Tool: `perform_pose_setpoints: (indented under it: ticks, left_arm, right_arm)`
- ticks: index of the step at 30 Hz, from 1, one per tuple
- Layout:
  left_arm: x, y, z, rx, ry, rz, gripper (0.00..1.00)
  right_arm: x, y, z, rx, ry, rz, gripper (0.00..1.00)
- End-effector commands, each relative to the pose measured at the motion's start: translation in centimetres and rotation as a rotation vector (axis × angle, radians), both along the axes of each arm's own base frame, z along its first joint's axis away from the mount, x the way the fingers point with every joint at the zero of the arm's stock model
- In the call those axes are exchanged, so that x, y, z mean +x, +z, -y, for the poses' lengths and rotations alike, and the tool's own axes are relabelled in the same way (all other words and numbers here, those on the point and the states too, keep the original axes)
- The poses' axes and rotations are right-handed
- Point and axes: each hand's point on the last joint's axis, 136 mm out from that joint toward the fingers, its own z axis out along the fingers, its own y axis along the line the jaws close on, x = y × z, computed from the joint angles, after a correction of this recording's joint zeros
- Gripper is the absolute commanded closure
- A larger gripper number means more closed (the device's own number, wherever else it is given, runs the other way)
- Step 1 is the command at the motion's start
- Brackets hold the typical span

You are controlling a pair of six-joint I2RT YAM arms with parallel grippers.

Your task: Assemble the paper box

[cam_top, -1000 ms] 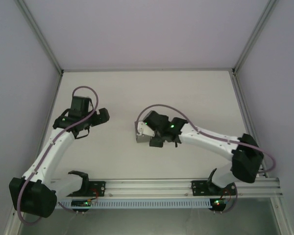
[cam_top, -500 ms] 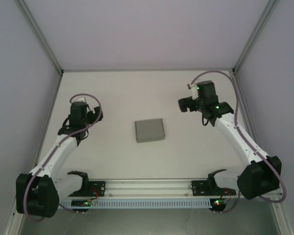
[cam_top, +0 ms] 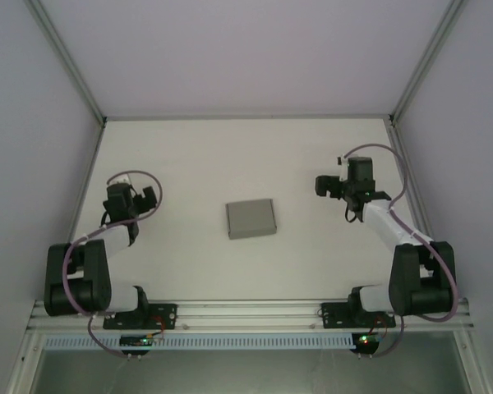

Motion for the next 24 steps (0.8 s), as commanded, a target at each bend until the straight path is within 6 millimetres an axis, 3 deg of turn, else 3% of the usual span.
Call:
perform_pose_setpoints:
  ticks: [1,7,11,12,18,24]
  left_arm:
    - [2.2,3.1,1.0,0.007,-0.081,0.154,0.01]
    - [2.1,3.9,1.2,0.054,-0.111,0.228,0.01]
    - [1.0,2.7,2.3,0.083,-0.165,0.329,0.0]
    - [1.2,3.2,1.9,0.093,-0.143,0.377,0.0]
    - [2.0,2.5,2.5,0.071,-0.184,0.289,0.0]
    - [2.7,2.3,3.1,0.078,-0.215,0.272,0.0]
  right_arm:
    - [0.8,0.1,0.7,-0.02,-0.011,0.097,0.01]
    - [0.0,-2.4,2.3,-0.057,-0.066,0.208,0.01]
    - [0.5,-1.9,2.0,-0.047,-0.04,0.269,0.0]
    - [0.8,-1.9,2.1,-0.058,-0.043,0.28,0.01]
    - [1.6,-3.4,2.9,-0.045,-0.042,0.318,0.01]
    - [0.7,-3.6,3.3,0.0,-0.022,0.363,0.0]
